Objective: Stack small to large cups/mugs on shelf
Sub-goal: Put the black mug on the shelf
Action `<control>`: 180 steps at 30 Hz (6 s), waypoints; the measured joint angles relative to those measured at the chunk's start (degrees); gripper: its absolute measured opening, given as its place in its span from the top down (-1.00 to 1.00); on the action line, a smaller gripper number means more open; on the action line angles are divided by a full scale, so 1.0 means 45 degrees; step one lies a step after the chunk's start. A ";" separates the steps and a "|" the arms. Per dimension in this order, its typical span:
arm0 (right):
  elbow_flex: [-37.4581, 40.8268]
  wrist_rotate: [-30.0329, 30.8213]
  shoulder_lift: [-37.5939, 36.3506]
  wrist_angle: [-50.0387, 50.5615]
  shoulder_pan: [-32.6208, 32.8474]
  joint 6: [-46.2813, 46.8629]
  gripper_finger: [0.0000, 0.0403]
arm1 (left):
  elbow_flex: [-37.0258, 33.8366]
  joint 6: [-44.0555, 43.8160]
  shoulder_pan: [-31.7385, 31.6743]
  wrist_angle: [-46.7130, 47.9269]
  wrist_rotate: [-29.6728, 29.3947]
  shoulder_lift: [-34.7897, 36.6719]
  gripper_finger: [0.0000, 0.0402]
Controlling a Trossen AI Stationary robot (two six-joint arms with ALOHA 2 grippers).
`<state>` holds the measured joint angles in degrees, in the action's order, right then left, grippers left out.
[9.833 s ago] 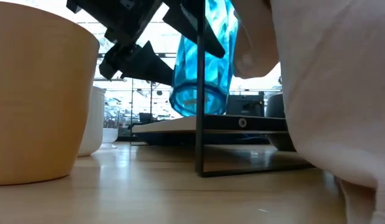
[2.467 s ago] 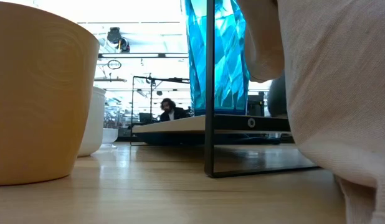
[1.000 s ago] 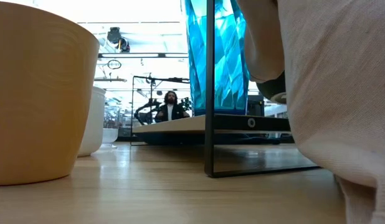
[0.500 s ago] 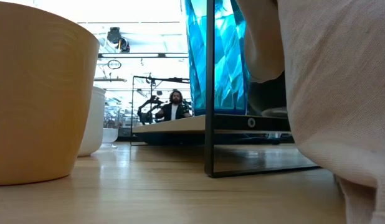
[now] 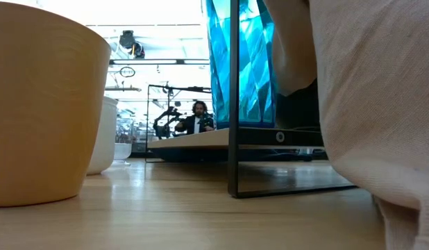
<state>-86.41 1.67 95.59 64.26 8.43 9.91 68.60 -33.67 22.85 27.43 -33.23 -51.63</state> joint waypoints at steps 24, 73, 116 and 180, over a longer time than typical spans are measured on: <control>0.0005 -0.0014 0.0000 -0.0482 0.0160 -0.0166 0.99 | 0.0000 0.0111 0.0000 0.0061 0.0063 -0.0001 0.70; 0.0010 -0.0102 0.0000 -0.0531 -0.0044 0.0115 0.82 | 0.0000 0.0131 0.0000 0.0049 0.0044 -0.0001 0.70; 0.0000 -0.0068 -0.2863 0.1146 -0.0485 0.1799 0.46 | 0.0000 -0.0603 -0.0005 0.4618 0.0481 0.0002 0.70; 0.0010 -0.3109 -0.3876 0.2060 0.2592 0.6480 0.46 | -0.0005 0.0366 0.0797 0.7360 0.6048 -0.6254 0.39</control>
<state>-86.37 -12.32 78.15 73.53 20.09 39.07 68.58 -32.02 26.44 60.55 -6.02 -79.78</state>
